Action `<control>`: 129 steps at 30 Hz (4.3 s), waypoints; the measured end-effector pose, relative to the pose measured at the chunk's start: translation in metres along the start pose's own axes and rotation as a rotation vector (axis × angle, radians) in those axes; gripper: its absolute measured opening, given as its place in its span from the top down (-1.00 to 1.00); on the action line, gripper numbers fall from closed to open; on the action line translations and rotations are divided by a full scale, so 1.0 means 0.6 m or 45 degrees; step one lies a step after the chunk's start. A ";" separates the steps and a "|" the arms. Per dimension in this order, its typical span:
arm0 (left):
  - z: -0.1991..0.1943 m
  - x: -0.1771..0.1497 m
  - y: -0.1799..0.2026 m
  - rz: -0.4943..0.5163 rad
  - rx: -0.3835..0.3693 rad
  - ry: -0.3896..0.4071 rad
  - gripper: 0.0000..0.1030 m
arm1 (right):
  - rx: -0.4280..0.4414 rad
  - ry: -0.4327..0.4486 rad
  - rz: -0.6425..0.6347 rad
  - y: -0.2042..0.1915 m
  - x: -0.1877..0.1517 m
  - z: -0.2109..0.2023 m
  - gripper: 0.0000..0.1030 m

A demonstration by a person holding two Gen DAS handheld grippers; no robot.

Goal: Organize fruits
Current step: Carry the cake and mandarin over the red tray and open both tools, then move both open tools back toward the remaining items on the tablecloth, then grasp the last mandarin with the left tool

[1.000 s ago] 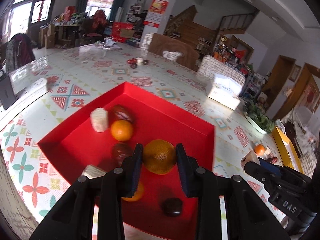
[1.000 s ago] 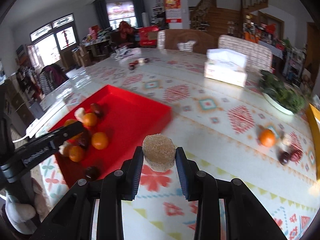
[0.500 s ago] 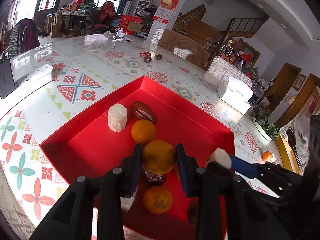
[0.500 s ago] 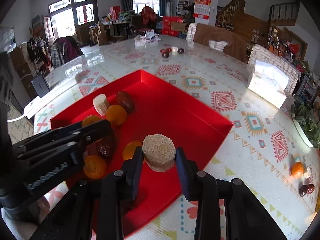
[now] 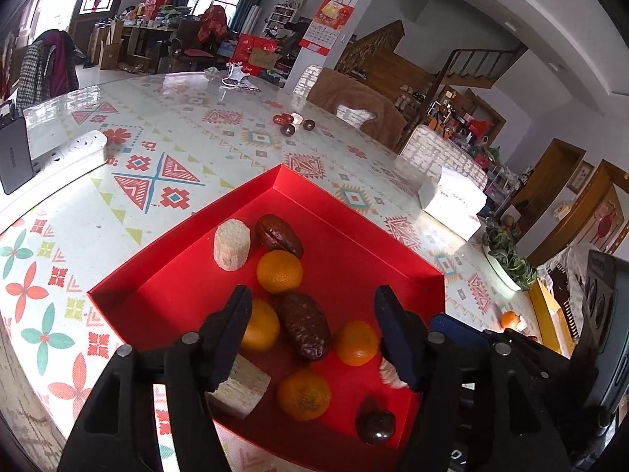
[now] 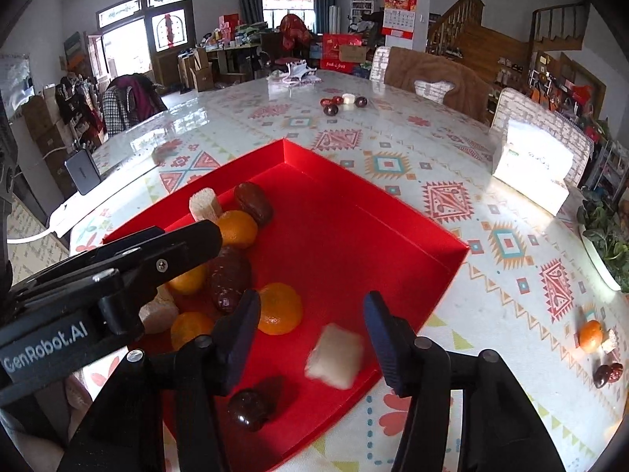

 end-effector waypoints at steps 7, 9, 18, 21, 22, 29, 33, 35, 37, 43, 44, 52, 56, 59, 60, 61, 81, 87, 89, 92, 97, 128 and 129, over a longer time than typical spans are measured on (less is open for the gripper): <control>-0.021 0.000 0.023 0.004 -0.005 0.019 -0.36 | -0.009 0.049 0.075 0.036 -0.015 -0.032 -0.27; -0.025 -0.005 0.037 0.021 -0.011 0.018 -0.36 | -0.014 0.054 0.113 0.053 -0.025 -0.040 -0.27; -0.029 -0.052 0.130 0.173 -0.050 -0.023 -0.47 | -0.015 0.077 0.310 0.138 -0.082 -0.078 -0.29; -0.024 -0.074 0.160 0.225 -0.059 -0.049 -0.48 | -0.037 0.089 0.358 0.170 -0.106 -0.095 -0.31; -0.021 -0.083 0.171 0.242 -0.062 -0.061 -0.48 | -0.044 0.093 0.374 0.180 -0.113 -0.100 -0.31; -0.002 -0.144 0.242 0.374 -0.084 -0.135 -0.48 | -0.048 0.115 0.528 0.260 -0.164 -0.127 -0.36; 0.015 -0.183 0.284 0.455 -0.109 -0.195 -0.49 | -0.067 0.118 0.611 0.309 -0.187 -0.144 -0.36; 0.025 -0.199 0.301 0.474 -0.121 -0.221 -0.49 | -0.089 0.120 0.644 0.336 -0.197 -0.159 -0.36; 0.035 -0.210 0.311 0.480 -0.130 -0.242 -0.49 | -0.121 0.130 0.657 0.364 -0.202 -0.177 -0.36; 0.076 -0.265 0.345 0.529 -0.128 -0.344 -0.49 | -0.218 0.249 0.764 0.480 -0.192 -0.251 -0.37; 0.082 -0.274 0.351 0.546 -0.126 -0.361 -0.49 | -0.228 0.277 0.786 0.502 -0.190 -0.262 -0.37; 0.118 -0.293 0.357 0.568 -0.082 -0.404 -0.49 | -0.172 0.299 0.904 0.569 -0.225 -0.245 -0.37; 0.143 -0.304 0.363 0.566 -0.081 -0.437 -0.49 | -0.147 0.248 0.909 0.579 -0.244 -0.219 -0.37; 0.152 -0.309 0.369 0.592 -0.078 -0.432 -0.50 | -0.158 0.215 0.890 0.580 -0.252 -0.207 -0.37; 0.153 -0.310 0.371 0.598 -0.083 -0.431 -0.53 | -0.164 0.206 0.889 0.582 -0.255 -0.204 -0.37; 0.153 -0.311 0.373 0.600 -0.089 -0.430 -0.55 | -0.171 0.195 0.890 0.584 -0.257 -0.201 -0.37; 0.160 -0.322 0.387 0.635 -0.142 -0.450 -0.88 | -0.179 0.083 0.980 0.608 -0.305 -0.158 -0.16; 0.161 -0.327 0.390 0.655 -0.139 -0.459 -0.96 | -0.227 0.013 0.944 0.598 -0.314 -0.136 0.00; 0.162 -0.329 0.390 0.666 -0.134 -0.464 -0.99 | -0.233 0.006 0.919 0.588 -0.311 -0.133 0.00; 0.163 -0.330 0.390 0.674 -0.127 -0.463 -0.99 | -0.243 0.005 0.894 0.578 -0.305 -0.132 0.09; 0.162 -0.331 0.390 0.674 -0.127 -0.464 -0.99 | -0.237 0.021 0.907 0.578 -0.304 -0.139 0.67; 0.167 -0.331 0.401 0.691 -0.125 -0.541 -0.69 | -0.215 0.037 0.916 0.584 -0.286 -0.128 0.75; 0.172 -0.324 0.408 0.678 -0.132 -0.553 -0.48 | -0.206 0.043 0.938 0.587 -0.290 -0.132 0.75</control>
Point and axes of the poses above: each gripper's, at about its wrist camera, not at the fingertips, and z roughly the way its jaws point, y to its right, x to its top, the point moved 10 cm from there along z, roughly the way its jaws point, and after that the axes turned 8 degrees about -z, right-handed, at the moved point
